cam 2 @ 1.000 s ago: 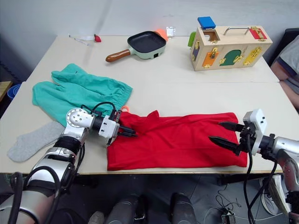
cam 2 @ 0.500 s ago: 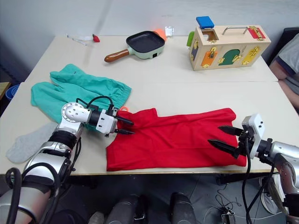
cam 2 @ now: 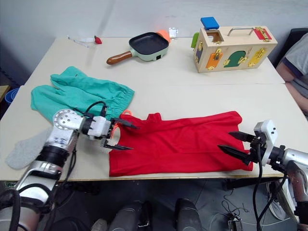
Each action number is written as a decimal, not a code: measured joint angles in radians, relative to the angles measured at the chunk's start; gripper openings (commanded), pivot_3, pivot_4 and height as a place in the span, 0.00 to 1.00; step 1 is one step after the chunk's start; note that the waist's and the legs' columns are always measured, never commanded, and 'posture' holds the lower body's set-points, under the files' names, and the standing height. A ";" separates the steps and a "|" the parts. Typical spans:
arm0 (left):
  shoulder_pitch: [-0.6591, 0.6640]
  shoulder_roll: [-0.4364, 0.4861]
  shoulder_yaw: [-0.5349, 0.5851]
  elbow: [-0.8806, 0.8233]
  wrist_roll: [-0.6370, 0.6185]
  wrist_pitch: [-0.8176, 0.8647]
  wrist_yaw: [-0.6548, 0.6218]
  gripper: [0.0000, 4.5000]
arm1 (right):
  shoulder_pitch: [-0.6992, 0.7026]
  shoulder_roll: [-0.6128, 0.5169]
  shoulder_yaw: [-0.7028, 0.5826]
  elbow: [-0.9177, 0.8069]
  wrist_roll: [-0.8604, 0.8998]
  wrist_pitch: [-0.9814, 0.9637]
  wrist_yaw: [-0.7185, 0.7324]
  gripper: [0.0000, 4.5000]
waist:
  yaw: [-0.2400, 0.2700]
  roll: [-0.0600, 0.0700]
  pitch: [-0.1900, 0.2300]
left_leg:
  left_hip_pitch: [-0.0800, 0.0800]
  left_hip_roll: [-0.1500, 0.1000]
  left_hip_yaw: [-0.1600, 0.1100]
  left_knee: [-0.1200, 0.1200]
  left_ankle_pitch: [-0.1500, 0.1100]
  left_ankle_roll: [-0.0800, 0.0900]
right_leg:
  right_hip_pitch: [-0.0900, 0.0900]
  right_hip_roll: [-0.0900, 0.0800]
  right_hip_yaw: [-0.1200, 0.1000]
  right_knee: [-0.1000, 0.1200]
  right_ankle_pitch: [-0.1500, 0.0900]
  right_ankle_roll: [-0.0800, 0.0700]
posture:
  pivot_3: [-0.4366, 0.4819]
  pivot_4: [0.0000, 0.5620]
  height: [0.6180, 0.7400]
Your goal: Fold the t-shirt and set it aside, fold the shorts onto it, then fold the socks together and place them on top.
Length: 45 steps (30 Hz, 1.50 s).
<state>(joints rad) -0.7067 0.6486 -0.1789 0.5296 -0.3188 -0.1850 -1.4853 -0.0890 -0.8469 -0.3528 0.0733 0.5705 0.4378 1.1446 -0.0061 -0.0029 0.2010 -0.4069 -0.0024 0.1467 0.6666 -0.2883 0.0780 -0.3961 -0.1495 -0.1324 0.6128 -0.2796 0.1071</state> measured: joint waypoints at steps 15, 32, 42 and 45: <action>-0.137 -0.088 0.050 -0.252 -0.088 0.963 0.400 1.00 | 0.010 0.002 -0.004 -0.013 0.003 0.000 -0.004 1.00 | 0.007 0.000 0.000 | 0.000 -0.001 -0.001 0.000 0.000 0.000 | 0.003 0.001 0.000 0.001 0.001 0.001 | 0.48 0.27 1.00; -0.181 -0.216 -0.064 -0.320 0.011 1.069 0.603 0.44 | 0.017 0.033 -0.003 -0.035 0.004 0.000 -0.016 1.00 | 0.007 0.000 0.000 | 0.000 0.000 -0.001 0.000 0.000 -0.003 | 0.002 0.000 0.001 -0.002 0.001 0.001 | 0.48 0.27 1.00; -0.041 -0.123 -0.039 -0.384 -0.013 0.795 0.357 0.01 | 0.017 0.010 0.002 -0.116 -0.021 -0.138 0.071 1.00 | 0.005 0.000 0.000 | 0.001 0.000 0.000 -0.001 -0.002 -0.007 | 0.001 0.000 0.001 -0.003 0.000 0.001 | 0.48 0.27 1.00; -0.008 -0.120 -0.042 -0.395 -0.005 0.662 0.285 0.01 | -0.013 0.053 0.001 -0.122 -0.014 -0.225 0.096 1.00 | 0.008 0.000 0.000 | 0.001 0.000 -0.001 0.000 -0.002 -0.008 | 0.001 0.000 0.001 -0.003 0.000 0.001 | 0.48 0.27 1.00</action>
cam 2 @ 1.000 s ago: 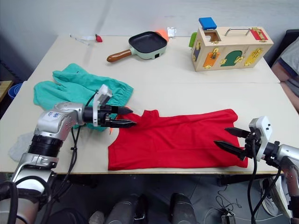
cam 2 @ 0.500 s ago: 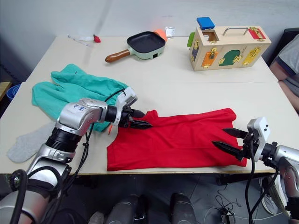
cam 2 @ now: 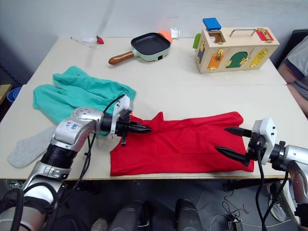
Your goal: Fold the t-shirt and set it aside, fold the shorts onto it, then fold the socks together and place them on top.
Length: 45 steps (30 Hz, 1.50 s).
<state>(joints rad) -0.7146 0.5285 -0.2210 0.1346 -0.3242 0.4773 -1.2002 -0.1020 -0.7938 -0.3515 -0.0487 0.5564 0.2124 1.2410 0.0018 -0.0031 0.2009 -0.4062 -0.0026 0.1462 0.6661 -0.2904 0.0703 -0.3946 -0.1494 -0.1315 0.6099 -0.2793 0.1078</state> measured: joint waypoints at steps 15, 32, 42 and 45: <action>0.043 0.034 -0.016 0.345 0.136 -0.813 -0.233 0.01 | -0.039 0.068 0.065 0.051 0.009 -0.151 0.061 1.00 | -0.004 0.000 0.000 | 0.000 0.000 0.000 0.000 0.000 0.000 | -0.001 -0.002 0.000 0.000 0.000 0.000 | 0.48 0.27 1.00; 0.030 0.067 0.028 0.302 0.062 -0.662 -0.299 0.47 | -0.288 -0.054 0.091 0.342 -0.033 0.019 0.041 1.00 | -0.016 0.000 0.000 | 0.000 0.000 0.000 0.000 0.002 0.005 | -0.002 -0.001 0.000 0.001 0.000 -0.001 | 0.48 0.27 1.00; 0.144 0.123 0.187 0.040 -0.164 -0.216 -0.209 1.00 | -0.880 -0.044 0.352 1.006 -0.383 0.083 -0.091 1.00 | -0.048 0.002 0.001 | 0.000 0.001 0.000 -0.002 0.002 0.003 | -0.003 -0.001 0.000 0.002 -0.002 -0.004 | 0.48 0.27 1.00; 0.177 0.084 0.222 0.010 -0.189 -0.165 -0.131 1.00 | -0.962 0.006 0.387 1.144 -0.456 0.076 -0.164 1.00 | -0.044 0.002 0.001 | -0.001 0.001 -0.001 -0.002 0.003 0.003 | -0.003 0.000 -0.001 0.006 -0.002 -0.004 | 0.48 0.27 1.00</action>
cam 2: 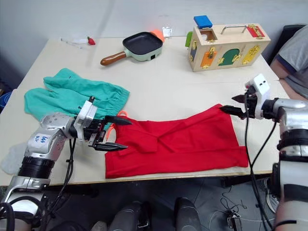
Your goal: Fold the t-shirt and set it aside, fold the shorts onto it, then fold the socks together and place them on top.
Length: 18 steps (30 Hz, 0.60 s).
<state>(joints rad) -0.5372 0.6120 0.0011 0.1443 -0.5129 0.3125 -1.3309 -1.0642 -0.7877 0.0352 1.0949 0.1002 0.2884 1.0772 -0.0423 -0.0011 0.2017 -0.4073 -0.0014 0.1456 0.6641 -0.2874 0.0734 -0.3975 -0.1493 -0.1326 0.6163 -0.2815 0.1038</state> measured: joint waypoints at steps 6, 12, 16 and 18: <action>0.038 -0.024 0.026 -0.065 -0.006 0.017 0.075 1.00 | -0.082 0.083 0.000 0.142 -0.067 -0.007 -0.123 1.00 | 0.008 0.000 0.000 | 0.000 -0.001 0.001 0.001 0.000 0.001 | 0.000 0.000 0.000 0.001 0.000 0.000 | 0.48 0.27 1.00; 0.070 -0.025 0.026 -0.088 -0.004 0.012 0.098 1.00 | -0.102 0.126 -0.004 0.187 -0.097 -0.026 -0.171 0.91 | 0.007 0.000 0.000 | 0.000 0.000 0.001 0.001 0.001 0.000 | 0.000 0.001 0.000 0.002 0.000 0.000 | 0.48 0.27 1.00; 0.070 -0.026 0.026 -0.088 0.005 -0.008 0.106 1.00 | -0.110 0.129 -0.007 0.204 -0.112 -0.009 -0.189 0.67 | 0.007 0.000 0.000 | 0.000 0.000 0.001 0.001 0.001 0.000 | 0.000 0.001 0.000 0.002 0.000 0.000 | 0.48 0.27 1.00; 0.068 -0.026 0.026 -0.088 0.007 -0.014 0.107 1.00 | -0.113 0.129 -0.007 0.207 -0.119 0.004 -0.199 0.54 | 0.006 0.000 0.000 | 0.000 0.000 0.001 0.000 0.001 0.000 | 0.000 0.001 0.001 0.002 0.000 0.000 | 0.48 0.27 1.00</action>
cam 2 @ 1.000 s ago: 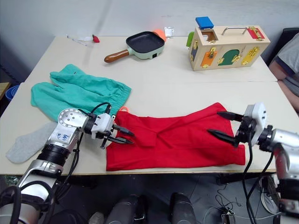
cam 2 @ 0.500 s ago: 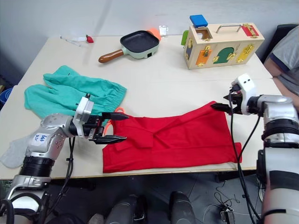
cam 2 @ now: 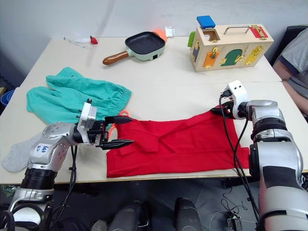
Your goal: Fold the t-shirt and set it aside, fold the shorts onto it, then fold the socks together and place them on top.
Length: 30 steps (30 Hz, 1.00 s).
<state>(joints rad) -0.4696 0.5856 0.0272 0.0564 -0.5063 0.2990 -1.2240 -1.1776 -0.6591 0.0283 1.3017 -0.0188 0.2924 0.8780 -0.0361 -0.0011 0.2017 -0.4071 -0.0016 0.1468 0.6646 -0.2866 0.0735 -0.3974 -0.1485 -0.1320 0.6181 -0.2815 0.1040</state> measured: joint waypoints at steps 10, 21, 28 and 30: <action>-0.034 0.000 -0.002 0.031 0.005 -0.019 -0.005 1.00 | -0.015 -0.001 -0.021 0.002 -0.012 -0.011 -0.040 0.01 | -0.003 0.000 0.000 | 0.000 0.000 0.000 0.000 0.000 0.000 | 0.000 0.001 0.000 0.000 0.000 0.000 | 0.48 0.27 1.00; -0.035 -0.001 -0.021 0.043 0.027 -0.030 -0.020 1.00 | 0.084 -0.127 -0.132 -0.130 0.090 -0.188 0.315 0.01 | 0.005 0.000 0.000 | 0.000 0.000 0.000 -0.001 0.000 0.000 | 0.000 0.001 0.000 -0.001 0.000 0.000 | 0.48 0.27 1.00; -0.035 -0.001 -0.033 0.050 0.034 -0.029 -0.035 1.00 | 0.320 -0.164 -0.202 -0.265 0.184 -0.260 0.448 0.01 | 0.006 0.000 0.000 | 0.001 0.000 0.000 0.000 0.000 0.000 | 0.000 0.000 0.000 0.000 0.000 0.000 | 0.48 0.27 1.00; -0.035 -0.001 -0.036 0.054 0.035 -0.029 -0.040 1.00 | 0.388 -0.169 -0.236 -0.294 0.214 -0.325 0.471 0.01 | 0.006 0.000 0.000 | 0.001 0.000 0.000 0.000 0.000 0.000 | 0.001 0.000 0.000 -0.001 0.000 0.000 | 0.48 0.27 1.00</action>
<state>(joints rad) -0.5044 0.5846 -0.0088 0.1104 -0.4716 0.2700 -1.2639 -0.7896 -0.8282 -0.2075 1.0078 0.1948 -0.0327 1.3490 -0.0299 -0.0011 0.2017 -0.4063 -0.0014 0.1471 0.6642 -0.2864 0.0731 -0.3968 -0.1483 -0.1322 0.6176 -0.2814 0.1042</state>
